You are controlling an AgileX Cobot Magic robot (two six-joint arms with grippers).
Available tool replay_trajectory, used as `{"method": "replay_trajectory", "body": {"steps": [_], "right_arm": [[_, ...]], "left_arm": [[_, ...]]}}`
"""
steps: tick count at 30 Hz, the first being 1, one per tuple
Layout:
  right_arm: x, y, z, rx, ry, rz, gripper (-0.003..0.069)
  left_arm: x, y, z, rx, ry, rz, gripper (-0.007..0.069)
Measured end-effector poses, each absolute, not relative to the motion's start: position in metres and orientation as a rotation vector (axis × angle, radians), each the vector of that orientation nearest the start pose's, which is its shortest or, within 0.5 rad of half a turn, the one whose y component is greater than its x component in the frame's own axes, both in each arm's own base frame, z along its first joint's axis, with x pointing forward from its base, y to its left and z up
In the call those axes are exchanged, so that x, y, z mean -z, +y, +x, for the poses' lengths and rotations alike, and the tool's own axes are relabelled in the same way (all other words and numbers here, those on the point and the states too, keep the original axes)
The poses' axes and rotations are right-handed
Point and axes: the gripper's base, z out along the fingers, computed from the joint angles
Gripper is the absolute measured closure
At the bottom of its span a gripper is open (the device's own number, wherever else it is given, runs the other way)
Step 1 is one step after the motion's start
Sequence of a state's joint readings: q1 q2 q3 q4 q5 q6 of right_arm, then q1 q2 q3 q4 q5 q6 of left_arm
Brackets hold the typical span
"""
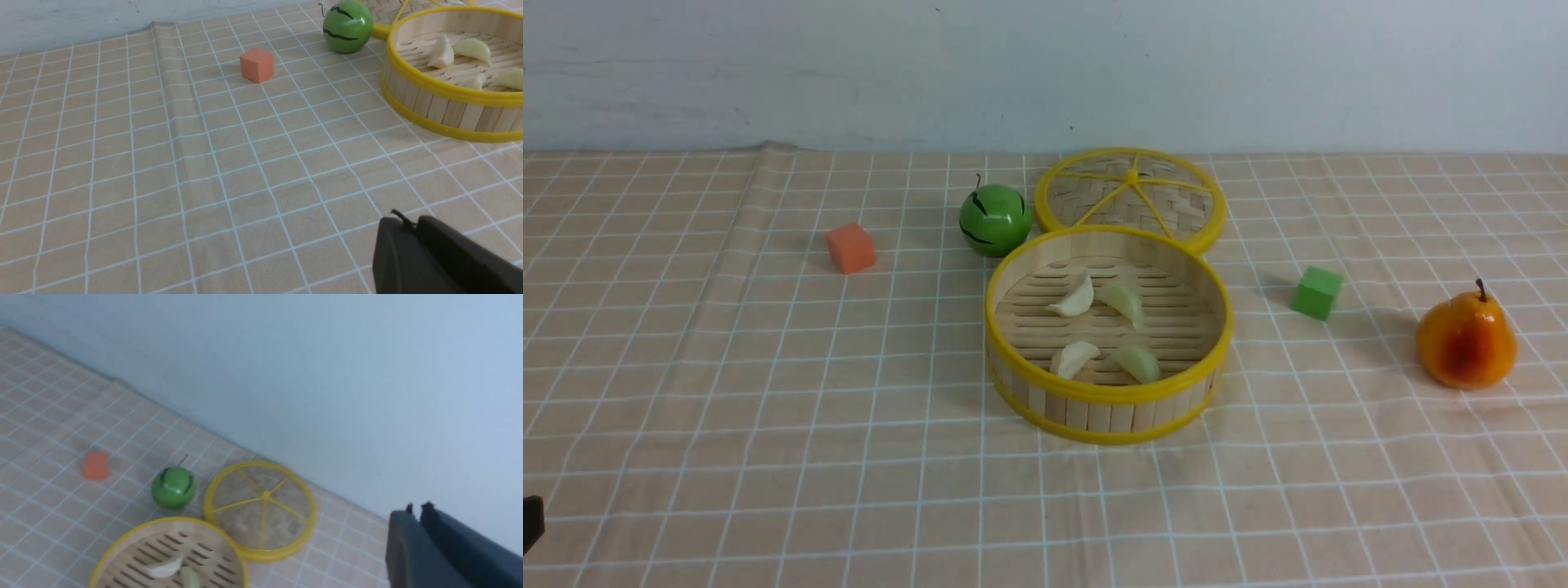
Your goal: Put the dumplings into the steamer on the table with the brown tablecloth.
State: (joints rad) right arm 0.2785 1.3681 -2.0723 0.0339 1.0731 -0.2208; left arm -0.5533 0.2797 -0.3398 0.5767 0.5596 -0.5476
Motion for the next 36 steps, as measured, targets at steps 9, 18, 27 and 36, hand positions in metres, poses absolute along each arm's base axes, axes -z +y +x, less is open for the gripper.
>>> {"method": "replay_trajectory", "body": {"steps": [9,18,27,36], "right_arm": [[-0.509,0.027,0.105,0.003,1.308,-0.324,0.0678],[-0.37,0.024,0.069,-0.05,0.974,-0.308,0.0676],[-0.283,0.028,0.087,-0.04,1.327,-0.39,0.0669],[-0.204,0.025,0.085,-0.041,1.661,-0.446,0.0666]], "left_arm": [[-0.268,-0.012,0.07,0.126,1.872,0.284,0.0568],[-0.268,-0.012,0.07,0.126,1.872,0.284,0.0556],[-0.268,-0.012,0.07,0.126,1.872,0.284,0.055],[-0.268,-0.012,0.07,0.126,1.872,0.284,0.0533]]}}
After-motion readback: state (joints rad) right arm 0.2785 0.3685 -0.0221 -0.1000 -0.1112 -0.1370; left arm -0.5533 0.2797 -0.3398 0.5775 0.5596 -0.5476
